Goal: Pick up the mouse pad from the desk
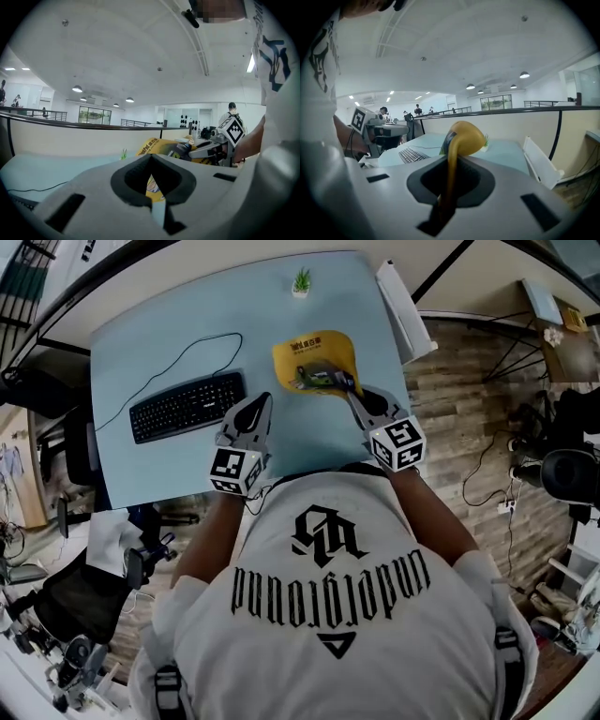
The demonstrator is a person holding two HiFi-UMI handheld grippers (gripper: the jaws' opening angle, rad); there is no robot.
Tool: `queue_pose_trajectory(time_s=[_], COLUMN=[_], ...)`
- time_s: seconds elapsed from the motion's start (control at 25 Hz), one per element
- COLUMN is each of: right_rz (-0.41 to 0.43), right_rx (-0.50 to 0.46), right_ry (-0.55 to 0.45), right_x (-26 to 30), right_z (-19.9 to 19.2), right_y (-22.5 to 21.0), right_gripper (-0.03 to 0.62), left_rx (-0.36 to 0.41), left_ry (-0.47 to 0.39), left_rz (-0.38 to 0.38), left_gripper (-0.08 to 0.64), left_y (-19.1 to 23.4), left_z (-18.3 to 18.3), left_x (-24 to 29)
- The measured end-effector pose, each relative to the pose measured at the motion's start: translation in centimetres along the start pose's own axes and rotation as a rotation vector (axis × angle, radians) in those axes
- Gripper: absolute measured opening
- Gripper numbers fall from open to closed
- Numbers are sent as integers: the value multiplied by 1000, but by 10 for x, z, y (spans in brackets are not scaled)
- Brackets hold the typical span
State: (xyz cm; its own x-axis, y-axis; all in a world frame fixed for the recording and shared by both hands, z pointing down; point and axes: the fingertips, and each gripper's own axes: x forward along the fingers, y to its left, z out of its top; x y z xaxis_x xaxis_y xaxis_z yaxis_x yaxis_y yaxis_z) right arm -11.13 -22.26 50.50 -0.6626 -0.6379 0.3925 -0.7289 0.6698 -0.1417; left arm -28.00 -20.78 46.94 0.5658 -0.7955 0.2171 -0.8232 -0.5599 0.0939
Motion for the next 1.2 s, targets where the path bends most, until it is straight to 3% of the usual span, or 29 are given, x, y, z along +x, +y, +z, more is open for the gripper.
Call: queue_pose_trajectory(time_s=[0.48,0.72,0.92,1.2], right_rz=[25,49,62,90], right_rx=[-51,-50,-61,-59], right_ry=[-102,-124,-135,-151], right_x=[-66,-107,-148,-201], right_z=[34,31,22,2], right_y=[-23,-34,-41,-42], right_gripper=[25,25,25,25], left_rx=[17,4,49,51], left_ry=[-62,-73,-99,-119], left_rz=[74,118,136,157], left_gripper=[8,8,8,8], left_y=[-54,-92,-138,-198], left_z=[36,35,42,37], left_x=[-8,-12,-17,-28])
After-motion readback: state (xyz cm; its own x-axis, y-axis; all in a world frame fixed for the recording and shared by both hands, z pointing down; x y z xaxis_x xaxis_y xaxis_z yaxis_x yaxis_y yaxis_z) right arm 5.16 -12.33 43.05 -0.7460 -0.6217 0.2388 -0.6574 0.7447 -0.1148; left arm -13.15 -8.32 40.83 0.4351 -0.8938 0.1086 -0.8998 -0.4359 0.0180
